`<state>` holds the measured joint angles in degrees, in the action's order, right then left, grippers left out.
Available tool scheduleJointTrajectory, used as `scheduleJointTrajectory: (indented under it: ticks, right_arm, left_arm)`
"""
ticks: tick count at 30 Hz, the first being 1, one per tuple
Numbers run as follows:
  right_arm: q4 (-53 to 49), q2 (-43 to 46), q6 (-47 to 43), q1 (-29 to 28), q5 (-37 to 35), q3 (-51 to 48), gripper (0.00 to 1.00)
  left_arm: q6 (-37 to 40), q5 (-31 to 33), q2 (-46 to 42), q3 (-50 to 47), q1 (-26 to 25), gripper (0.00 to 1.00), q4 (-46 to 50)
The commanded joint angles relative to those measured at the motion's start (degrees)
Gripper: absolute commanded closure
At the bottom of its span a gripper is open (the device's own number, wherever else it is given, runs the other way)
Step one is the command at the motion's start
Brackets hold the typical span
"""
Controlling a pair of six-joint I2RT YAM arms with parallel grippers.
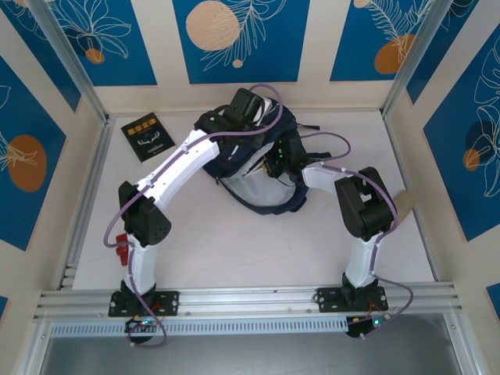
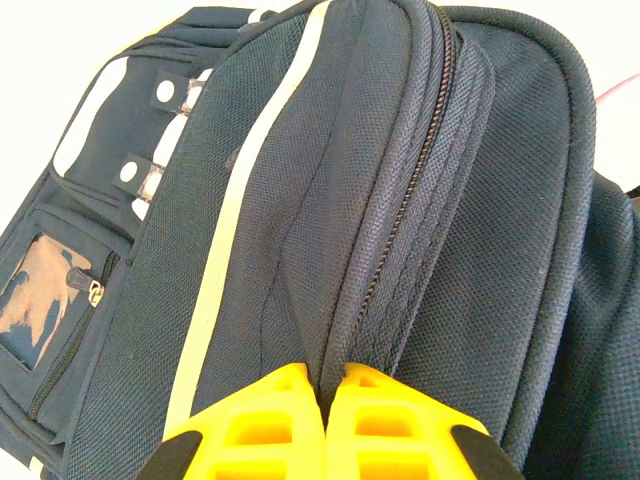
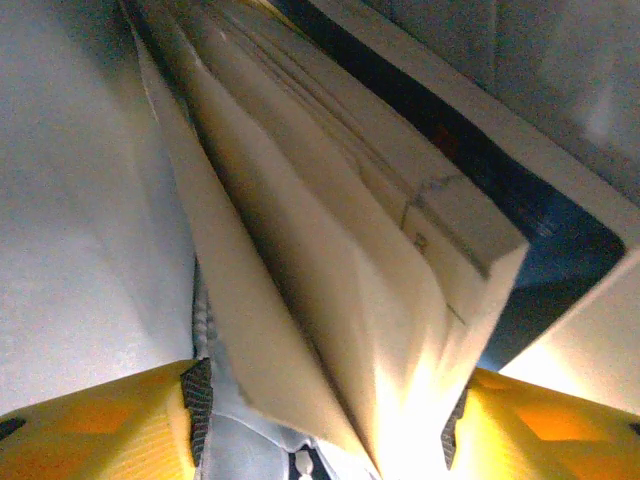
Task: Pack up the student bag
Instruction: Place the book in the student bag, then close the student bag at the center of the table.
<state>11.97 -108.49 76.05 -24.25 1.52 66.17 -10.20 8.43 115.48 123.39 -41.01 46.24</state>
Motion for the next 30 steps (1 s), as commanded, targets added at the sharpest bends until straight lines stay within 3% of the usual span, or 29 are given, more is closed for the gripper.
scheduleJointTrajectory:
  ticks: [1,4,10,15,16,19,21,25,30]
  right_arm:
    - [-4.6,5.5,-0.1,0.6,3.4,-1.7,0.37]
    - [-7.7,9.6,0.6,0.9,4.2,-5.2,0.38]
    - [-9.7,17.0,2.9,0.6,6.1,-11.9,0.58]
    - [-14.1,26.0,2.4,0.5,1.6,-19.0,0.62]
    - [-15.6,28.1,1.6,0.4,-0.3,-20.0,0.62]
    - [-22.5,34.8,-2.3,0.5,-6.8,-22.1,0.61]
    - [-29.1,38.7,-5.2,0.9,-11.3,-22.1,0.59]
    - [-36.3,44.2,-9.9,1.9,-17.9,-21.4,0.48]
    - [-38.3,46.7,-17.6,3.8,-19.7,-18.9,0.27]
  left_arm:
    - [-1.0,0.0,-2.6,4.0,-0.6,1.00,-4.9]
    - [-0.9,0.4,-2.4,4.0,-0.4,1.00,-4.7]
    - [-1.6,-0.1,-1.0,3.9,-0.1,1.00,-4.9]
    - [-4.5,-1.7,-0.9,1.1,0.9,1.00,-5.2]
    - [-5.3,-2.1,-1.2,0.1,1.2,0.93,-5.3]
    - [-8.4,-5.1,-2.7,-4.2,2.6,0.60,-6.2]
    - [-10.0,-9.0,-4.3,-7.9,4.0,0.46,-7.7]
    - [-12.2,-10.5,-7.9,-15.1,6.9,0.35,-10.2]
    - [-15.1,-5.6,-11.5,-23.3,13.7,0.21,-10.4]
